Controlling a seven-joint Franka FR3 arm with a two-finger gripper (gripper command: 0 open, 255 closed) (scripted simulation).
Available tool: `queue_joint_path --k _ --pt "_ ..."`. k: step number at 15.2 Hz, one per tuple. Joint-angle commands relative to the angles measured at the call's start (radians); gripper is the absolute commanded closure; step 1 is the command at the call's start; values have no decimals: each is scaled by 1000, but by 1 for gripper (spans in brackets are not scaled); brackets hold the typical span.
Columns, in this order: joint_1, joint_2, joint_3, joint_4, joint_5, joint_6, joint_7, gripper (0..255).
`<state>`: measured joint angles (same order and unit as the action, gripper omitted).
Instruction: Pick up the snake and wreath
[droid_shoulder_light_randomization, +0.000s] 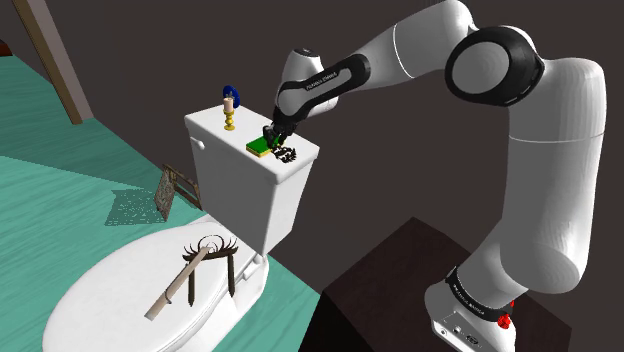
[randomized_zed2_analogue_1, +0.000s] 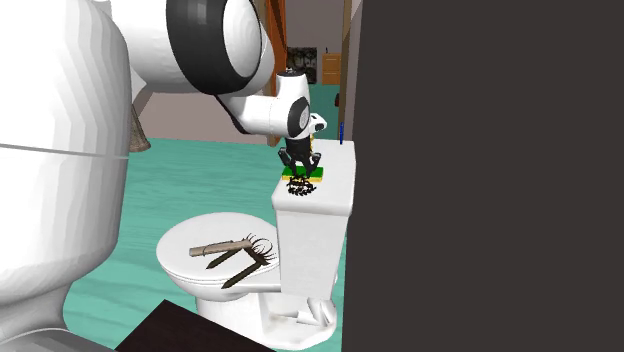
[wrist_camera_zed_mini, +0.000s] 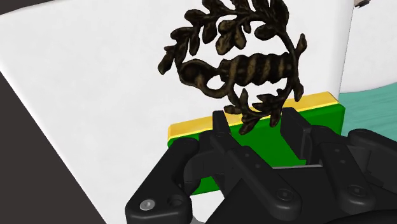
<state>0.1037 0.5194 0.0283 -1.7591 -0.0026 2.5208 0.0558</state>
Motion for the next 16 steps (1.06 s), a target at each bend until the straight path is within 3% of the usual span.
queue_joint_path --k 1,16 --pt "0 -12 0 2 0 -14 0 255" --pt "-2 -102 2 52 3 -154 0 255"
